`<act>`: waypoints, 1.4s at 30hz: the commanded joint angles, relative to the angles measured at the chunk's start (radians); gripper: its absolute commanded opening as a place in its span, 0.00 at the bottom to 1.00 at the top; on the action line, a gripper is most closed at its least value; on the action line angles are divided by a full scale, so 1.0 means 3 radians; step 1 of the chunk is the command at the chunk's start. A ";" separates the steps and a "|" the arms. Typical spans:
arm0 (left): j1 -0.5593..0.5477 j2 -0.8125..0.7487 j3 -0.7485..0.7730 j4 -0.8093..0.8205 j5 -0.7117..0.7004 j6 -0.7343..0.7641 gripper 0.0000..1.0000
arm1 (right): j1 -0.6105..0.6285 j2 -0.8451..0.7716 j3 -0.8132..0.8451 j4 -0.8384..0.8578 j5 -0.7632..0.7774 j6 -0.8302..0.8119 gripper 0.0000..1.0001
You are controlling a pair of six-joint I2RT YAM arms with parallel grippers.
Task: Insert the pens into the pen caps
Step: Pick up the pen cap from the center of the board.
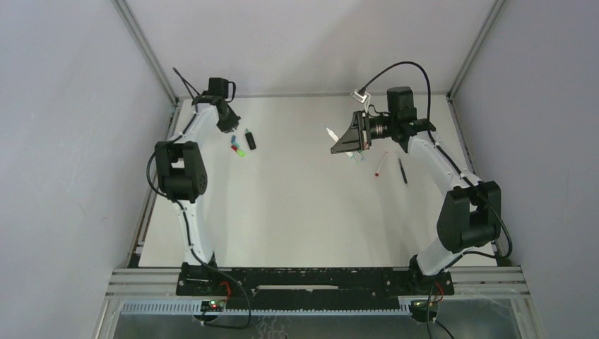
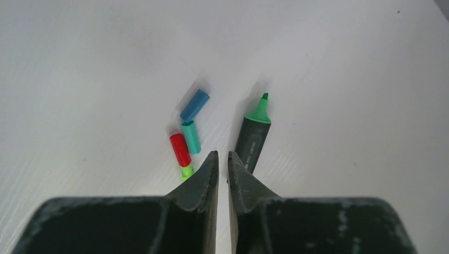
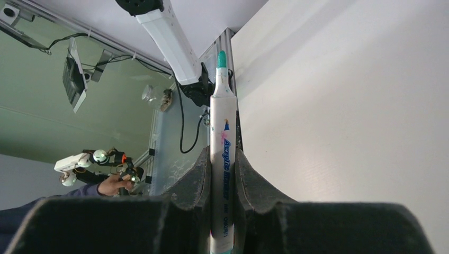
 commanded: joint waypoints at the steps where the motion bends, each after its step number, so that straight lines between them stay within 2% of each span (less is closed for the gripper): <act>1: 0.0061 0.0126 0.0272 -0.0109 0.0056 0.0084 0.14 | -0.0031 -0.0091 -0.0008 0.0023 -0.0044 -0.0082 0.00; 18: 0.0071 0.0339 0.0213 -0.0176 0.0138 0.0054 0.23 | -0.0063 -0.0028 -0.0008 0.0074 -0.0056 -0.0028 0.00; 42: 0.0067 0.0520 0.0299 -0.0371 -0.0001 -0.0002 0.22 | -0.0083 -0.0027 -0.0008 0.0098 -0.0076 0.0010 0.00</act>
